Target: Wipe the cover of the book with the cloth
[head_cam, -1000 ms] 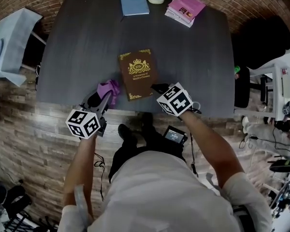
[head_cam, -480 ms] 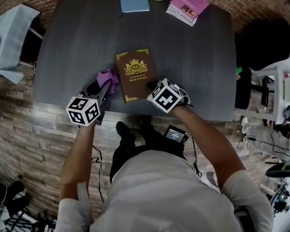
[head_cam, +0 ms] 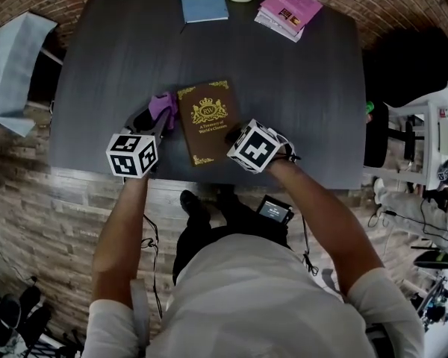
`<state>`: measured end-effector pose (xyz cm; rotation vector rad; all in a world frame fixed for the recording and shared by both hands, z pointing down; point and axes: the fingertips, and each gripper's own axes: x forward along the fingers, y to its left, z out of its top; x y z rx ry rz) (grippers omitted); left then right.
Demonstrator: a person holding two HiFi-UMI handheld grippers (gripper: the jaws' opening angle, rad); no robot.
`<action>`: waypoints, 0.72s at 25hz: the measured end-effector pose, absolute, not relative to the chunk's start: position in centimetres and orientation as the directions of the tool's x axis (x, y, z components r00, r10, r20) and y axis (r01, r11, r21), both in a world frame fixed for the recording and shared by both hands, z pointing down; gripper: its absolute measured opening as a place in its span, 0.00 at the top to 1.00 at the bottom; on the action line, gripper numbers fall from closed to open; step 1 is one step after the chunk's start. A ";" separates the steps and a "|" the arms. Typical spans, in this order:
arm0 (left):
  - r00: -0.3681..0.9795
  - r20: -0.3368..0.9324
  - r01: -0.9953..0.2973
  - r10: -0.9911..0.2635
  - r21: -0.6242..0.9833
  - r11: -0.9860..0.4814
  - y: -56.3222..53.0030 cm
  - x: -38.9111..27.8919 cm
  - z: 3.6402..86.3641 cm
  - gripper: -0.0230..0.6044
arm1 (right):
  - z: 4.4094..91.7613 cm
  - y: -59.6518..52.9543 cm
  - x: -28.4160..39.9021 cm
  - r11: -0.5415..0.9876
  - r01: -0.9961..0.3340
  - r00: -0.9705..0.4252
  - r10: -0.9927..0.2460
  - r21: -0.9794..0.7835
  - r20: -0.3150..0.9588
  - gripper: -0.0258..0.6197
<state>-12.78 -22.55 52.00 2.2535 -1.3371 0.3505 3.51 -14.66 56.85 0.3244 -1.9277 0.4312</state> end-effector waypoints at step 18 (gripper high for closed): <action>0.473 0.556 -0.866 -0.683 0.151 -0.477 -26.8 -11.4 55.2 0.76 | 56.9 -14.9 3.5 0.889 -0.429 -0.366 -0.012 -0.157 0.931 0.94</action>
